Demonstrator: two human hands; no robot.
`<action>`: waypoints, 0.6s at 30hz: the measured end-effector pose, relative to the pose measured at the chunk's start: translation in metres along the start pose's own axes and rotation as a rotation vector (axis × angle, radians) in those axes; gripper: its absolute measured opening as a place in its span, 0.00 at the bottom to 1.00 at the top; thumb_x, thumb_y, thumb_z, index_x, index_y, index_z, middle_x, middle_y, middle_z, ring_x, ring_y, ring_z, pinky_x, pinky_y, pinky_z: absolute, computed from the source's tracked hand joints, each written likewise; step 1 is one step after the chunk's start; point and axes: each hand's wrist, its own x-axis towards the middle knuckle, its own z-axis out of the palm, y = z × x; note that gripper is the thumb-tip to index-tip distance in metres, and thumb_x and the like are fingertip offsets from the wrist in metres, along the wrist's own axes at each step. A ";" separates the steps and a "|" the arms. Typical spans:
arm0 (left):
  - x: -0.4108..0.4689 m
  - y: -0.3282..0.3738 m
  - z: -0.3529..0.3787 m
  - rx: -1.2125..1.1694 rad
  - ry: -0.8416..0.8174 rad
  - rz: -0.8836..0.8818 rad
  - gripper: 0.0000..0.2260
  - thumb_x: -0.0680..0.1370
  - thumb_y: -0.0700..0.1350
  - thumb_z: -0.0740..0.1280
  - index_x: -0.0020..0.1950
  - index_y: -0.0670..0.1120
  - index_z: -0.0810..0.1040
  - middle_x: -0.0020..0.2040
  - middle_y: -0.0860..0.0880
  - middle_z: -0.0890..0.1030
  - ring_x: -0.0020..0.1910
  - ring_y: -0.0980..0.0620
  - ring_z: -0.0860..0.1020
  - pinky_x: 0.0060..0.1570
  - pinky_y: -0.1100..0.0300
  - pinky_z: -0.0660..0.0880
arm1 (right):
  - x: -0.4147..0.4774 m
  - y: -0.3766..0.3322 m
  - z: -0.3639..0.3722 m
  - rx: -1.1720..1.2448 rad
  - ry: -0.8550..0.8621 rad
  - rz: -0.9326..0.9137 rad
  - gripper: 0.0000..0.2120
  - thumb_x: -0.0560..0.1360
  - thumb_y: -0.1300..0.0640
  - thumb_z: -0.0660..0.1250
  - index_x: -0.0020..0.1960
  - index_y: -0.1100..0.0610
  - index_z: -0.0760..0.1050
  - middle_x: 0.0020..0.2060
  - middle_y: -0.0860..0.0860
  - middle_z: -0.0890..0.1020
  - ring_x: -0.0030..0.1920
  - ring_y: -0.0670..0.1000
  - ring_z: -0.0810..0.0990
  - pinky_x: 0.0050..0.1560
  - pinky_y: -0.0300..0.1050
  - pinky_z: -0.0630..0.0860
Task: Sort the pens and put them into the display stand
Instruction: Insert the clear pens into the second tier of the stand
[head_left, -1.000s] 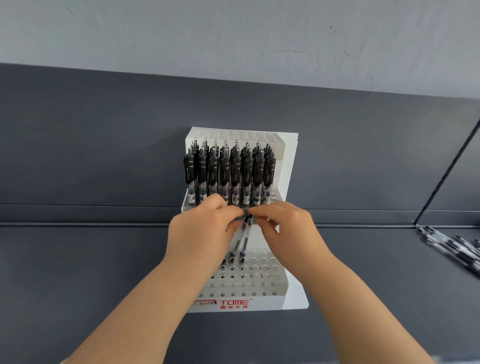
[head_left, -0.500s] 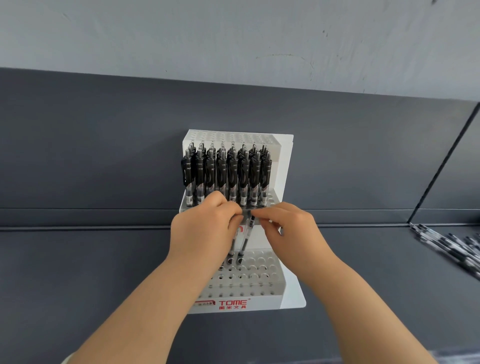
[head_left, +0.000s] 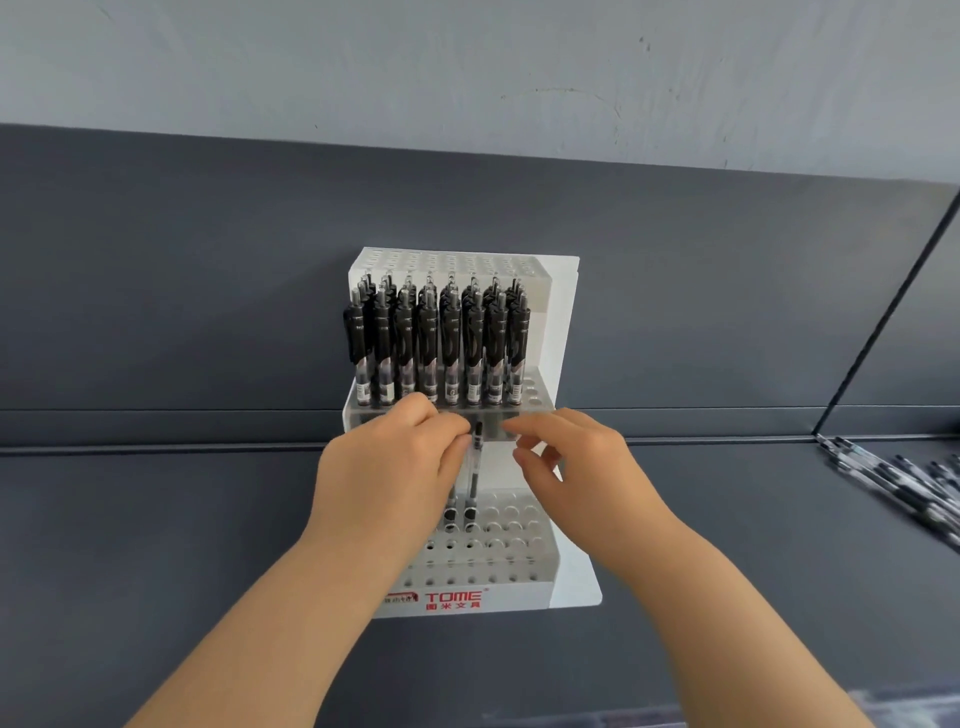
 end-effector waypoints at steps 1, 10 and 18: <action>-0.002 0.006 0.001 -0.002 -0.007 0.016 0.02 0.71 0.44 0.73 0.44 0.49 0.84 0.36 0.54 0.78 0.27 0.54 0.75 0.20 0.60 0.70 | -0.003 0.004 -0.003 -0.008 -0.001 0.011 0.13 0.78 0.57 0.63 0.61 0.48 0.76 0.45 0.39 0.74 0.41 0.44 0.76 0.48 0.42 0.76; -0.006 0.102 0.047 0.040 -0.075 0.191 0.13 0.75 0.49 0.59 0.44 0.47 0.83 0.36 0.51 0.79 0.33 0.48 0.77 0.27 0.54 0.73 | -0.053 0.068 -0.060 -0.177 0.005 0.069 0.15 0.78 0.51 0.61 0.64 0.47 0.73 0.57 0.42 0.76 0.55 0.45 0.76 0.51 0.40 0.73; -0.015 0.253 0.102 -0.066 -0.195 0.186 0.15 0.75 0.50 0.57 0.48 0.47 0.82 0.37 0.51 0.79 0.34 0.48 0.77 0.29 0.53 0.74 | -0.144 0.159 -0.159 -0.254 -0.034 0.153 0.15 0.78 0.51 0.62 0.64 0.49 0.74 0.58 0.43 0.76 0.56 0.45 0.75 0.51 0.41 0.75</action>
